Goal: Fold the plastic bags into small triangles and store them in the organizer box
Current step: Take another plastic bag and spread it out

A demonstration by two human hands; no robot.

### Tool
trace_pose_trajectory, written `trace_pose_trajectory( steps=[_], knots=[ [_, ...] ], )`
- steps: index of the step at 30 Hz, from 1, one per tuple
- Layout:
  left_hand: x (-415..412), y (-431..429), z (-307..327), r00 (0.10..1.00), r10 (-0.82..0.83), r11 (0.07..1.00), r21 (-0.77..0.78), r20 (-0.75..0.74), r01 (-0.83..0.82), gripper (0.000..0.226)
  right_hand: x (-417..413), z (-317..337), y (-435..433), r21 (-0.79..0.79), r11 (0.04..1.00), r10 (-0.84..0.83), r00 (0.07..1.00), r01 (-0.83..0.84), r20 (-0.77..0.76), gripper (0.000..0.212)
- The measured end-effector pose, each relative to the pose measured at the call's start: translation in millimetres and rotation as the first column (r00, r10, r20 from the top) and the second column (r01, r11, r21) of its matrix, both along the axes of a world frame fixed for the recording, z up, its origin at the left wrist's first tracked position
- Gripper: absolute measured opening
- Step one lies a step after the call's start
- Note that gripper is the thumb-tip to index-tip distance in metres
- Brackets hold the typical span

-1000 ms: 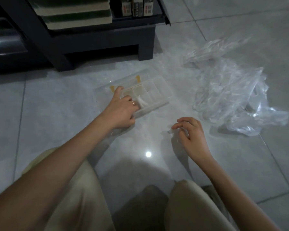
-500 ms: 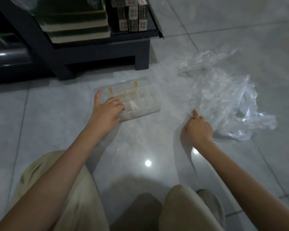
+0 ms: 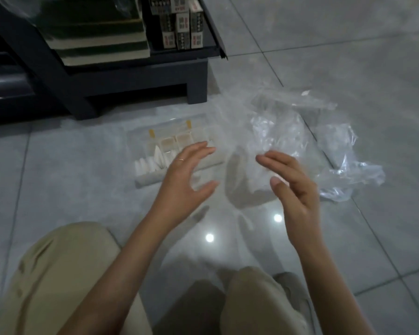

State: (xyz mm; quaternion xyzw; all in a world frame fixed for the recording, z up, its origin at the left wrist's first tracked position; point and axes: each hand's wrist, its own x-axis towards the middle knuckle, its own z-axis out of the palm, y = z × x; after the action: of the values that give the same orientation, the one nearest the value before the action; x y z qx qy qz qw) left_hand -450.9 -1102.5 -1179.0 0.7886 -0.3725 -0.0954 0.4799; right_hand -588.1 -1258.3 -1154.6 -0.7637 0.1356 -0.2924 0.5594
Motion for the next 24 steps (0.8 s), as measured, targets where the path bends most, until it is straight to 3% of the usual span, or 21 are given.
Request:
trace_pose_trajectory(
  steps=[3, 5, 7, 9, 11, 12, 14, 16, 18, 19, 21, 24],
  knots=[
    [-24, -12, -1, 0.979, -0.098, 0.988, 0.099, -0.179, 0.117, 0.097, -3, 6, 8, 0.297, 0.945, 0.112, 0.989, -0.135, 0.095, 0.034],
    [-36, -19, -2, 0.966, -0.112, 0.989, 0.065, -0.232, 0.130, 0.103, 0, 7, 11, 0.502, 0.837, 0.158, 0.975, -0.217, 0.158, 0.029],
    [-43, -27, -4, 0.931, -0.078, 0.995, -0.079, -0.355, 0.054, 0.088, 3, 4, 15, 0.599, 0.763, 0.182, 0.970, -0.241, 0.159, 0.028],
    [-44, -33, -7, 0.874, -0.010, 0.975, -0.199, -0.486, -0.099, 0.057, 2, -3, 19, 0.643, 0.719, 0.217, 0.964, -0.264, 0.154, 0.031],
    [-42, -33, -11, 0.853, 0.113, 0.950, -0.195, -0.510, -0.242, 0.029, -1, -5, 22, 0.648, 0.703, 0.268, 0.953, -0.293, 0.139, 0.031],
    [-40, -32, -11, 0.832, 0.184, 0.937, -0.162, -0.523, -0.309, 0.027, -2, -6, 23, 0.621, 0.732, 0.279, 0.954, -0.282, 0.105, 0.030],
    [-33, -26, -9, 0.746, 0.300, 0.886, -0.117, -0.594, -0.449, 0.026, -5, -15, 22, 0.449, 0.874, 0.242, 0.968, -0.187, -0.067, 0.029],
    [-22, -19, -6, 0.663, 0.303, 0.831, -0.150, -0.685, -0.535, 0.024, -7, -28, 18, 0.067, 0.990, 0.140, 0.933, -0.125, -0.330, 0.023],
    [-13, -15, -7, 0.559, 0.223, 0.782, -0.196, -0.799, -0.591, 0.023, -10, -40, 16, -0.302, 0.897, 0.098, 0.813, -0.321, -0.574, 0.024],
    [-10, -14, -9, 0.515, 0.189, 0.765, -0.204, -0.836, -0.612, 0.024, -11, -45, 15, -0.384, 0.809, 0.090, 0.740, -0.445, -0.667, 0.030],
    [-10, -15, -12, 0.432, 0.122, 0.755, -0.199, -0.894, -0.624, 0.030, -12, -50, 12, -0.411, 0.697, 0.064, 0.621, -0.587, -0.781, 0.044],
    [-13, -17, -14, 0.349, 0.039, 0.767, -0.195, -0.936, -0.611, 0.030, -17, -55, 1, -0.404, 0.619, -0.077, 0.459, -0.674, -0.885, 0.045]
  ],
)
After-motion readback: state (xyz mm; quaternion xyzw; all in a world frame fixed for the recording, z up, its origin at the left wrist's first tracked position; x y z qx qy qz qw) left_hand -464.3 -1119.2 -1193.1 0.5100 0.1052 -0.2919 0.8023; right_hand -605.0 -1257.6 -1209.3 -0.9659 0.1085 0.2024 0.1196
